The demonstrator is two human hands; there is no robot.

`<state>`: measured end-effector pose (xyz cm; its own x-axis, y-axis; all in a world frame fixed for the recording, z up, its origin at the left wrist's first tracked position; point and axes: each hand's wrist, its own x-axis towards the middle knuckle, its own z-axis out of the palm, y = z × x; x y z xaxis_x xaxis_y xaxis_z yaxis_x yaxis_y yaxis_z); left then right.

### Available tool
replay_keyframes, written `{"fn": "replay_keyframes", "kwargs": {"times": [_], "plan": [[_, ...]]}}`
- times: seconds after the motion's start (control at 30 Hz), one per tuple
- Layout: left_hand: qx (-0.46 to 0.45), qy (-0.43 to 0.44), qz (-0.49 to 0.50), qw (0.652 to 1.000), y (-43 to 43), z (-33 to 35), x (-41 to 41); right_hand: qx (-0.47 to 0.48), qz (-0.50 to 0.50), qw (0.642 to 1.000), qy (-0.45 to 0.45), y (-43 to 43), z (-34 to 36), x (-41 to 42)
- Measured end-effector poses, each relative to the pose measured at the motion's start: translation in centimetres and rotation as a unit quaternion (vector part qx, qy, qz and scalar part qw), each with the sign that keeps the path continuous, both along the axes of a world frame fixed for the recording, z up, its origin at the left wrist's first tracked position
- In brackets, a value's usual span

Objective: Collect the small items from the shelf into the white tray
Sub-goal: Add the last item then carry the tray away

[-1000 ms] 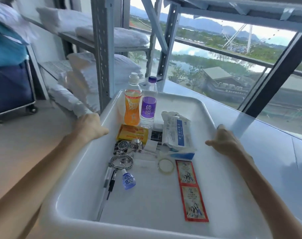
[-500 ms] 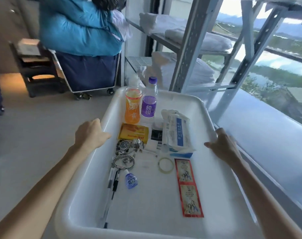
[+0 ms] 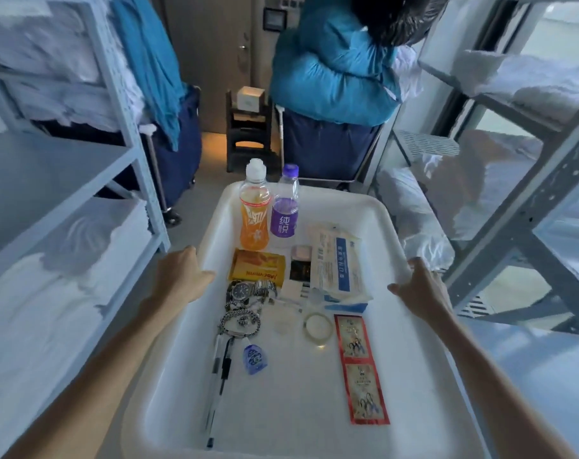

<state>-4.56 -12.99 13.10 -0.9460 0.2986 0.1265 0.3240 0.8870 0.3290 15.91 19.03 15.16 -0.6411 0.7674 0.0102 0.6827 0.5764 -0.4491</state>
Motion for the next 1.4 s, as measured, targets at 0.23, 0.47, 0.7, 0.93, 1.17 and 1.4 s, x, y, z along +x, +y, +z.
{"fn": "replay_keyframes", "kwargs": {"times": [0.23,0.47,0.7,0.93,1.17,1.4], "plan": [[0.064,-0.043,0.131,0.988,-11.7,-0.4,-1.8,-0.024,0.114,0.993,0.012,-7.2,-1.3,-10.1],[0.098,-0.059,0.238,0.965,-19.1,-0.9,-2.1,-0.033,0.221,0.975,0.004,-12.2,-1.3,-19.4],[0.095,-0.05,0.339,0.935,-23.2,-1.4,-4.5,-0.05,0.313,0.948,-0.015,-16.5,-1.8,-29.8],[0.101,-0.019,0.423,0.9,-24.2,-1.3,-9.3,-0.049,0.392,0.919,0.007,-18.7,-0.8,-41.3],[0.102,-0.018,0.478,0.872,-24.2,-1.7,-12.3,-0.013,0.446,0.895,-0.013,-20.3,-0.8,-48.9],[0.107,-0.038,0.509,0.853,-26.0,-2.6,-15.7,-0.016,0.491,0.87,-0.032,-23.4,-2.0,-54.8]]}}
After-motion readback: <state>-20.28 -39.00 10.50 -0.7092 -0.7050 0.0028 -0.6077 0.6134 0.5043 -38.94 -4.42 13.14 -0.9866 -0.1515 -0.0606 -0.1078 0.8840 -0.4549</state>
